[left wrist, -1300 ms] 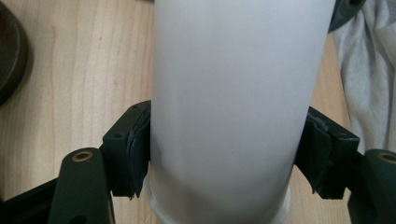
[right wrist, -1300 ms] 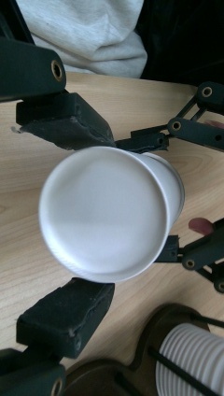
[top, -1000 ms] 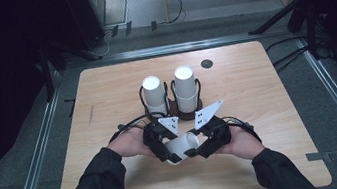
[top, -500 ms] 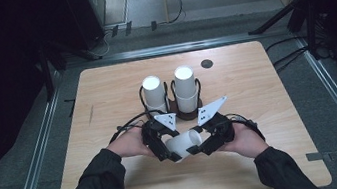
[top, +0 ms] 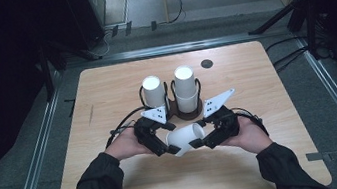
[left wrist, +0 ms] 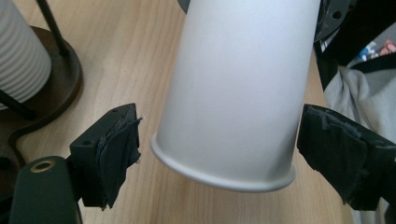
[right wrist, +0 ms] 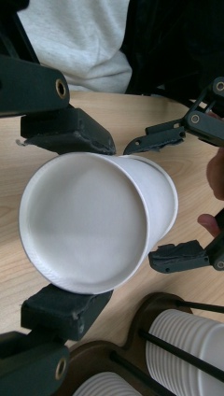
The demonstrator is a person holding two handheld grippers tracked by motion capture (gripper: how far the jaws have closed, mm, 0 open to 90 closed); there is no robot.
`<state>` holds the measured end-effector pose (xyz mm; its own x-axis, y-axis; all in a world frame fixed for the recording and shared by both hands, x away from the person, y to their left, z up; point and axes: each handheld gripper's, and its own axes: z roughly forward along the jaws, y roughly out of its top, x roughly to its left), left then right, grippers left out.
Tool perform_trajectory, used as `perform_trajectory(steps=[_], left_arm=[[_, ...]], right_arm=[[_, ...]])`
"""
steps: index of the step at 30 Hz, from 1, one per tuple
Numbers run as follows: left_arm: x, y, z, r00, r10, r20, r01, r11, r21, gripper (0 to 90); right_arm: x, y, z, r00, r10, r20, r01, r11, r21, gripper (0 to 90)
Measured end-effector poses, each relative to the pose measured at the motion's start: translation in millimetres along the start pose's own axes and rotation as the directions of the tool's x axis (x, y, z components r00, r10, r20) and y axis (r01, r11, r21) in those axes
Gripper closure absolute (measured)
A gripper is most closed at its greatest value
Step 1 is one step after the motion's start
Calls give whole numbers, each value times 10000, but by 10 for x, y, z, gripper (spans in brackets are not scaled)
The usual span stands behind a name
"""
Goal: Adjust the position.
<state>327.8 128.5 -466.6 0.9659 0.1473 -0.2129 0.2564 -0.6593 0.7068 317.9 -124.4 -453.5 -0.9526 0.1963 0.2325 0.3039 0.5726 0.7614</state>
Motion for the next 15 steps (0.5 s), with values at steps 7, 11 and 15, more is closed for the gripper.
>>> perform_trajectory(steps=[7, 11, 15], left_arm=[[-60, -48, -32, 9997, -222, -137, 210, 9962, -841, 135], [-79, -57, -53, 9995, -287, -150, 264, 9904, -1354, 140], [-87, -70, -74, 9992, -393, -115, 368, 9857, -1644, 148]], right_arm=[[-1, 69, -54, 9997, 39, -247, -51, 9989, -459, 338], [1, 103, -75, 9989, 76, -471, -114, 9966, -814, 338], [-7, 116, -111, 9984, 77, -566, -140, 9936, -1120, 338]])
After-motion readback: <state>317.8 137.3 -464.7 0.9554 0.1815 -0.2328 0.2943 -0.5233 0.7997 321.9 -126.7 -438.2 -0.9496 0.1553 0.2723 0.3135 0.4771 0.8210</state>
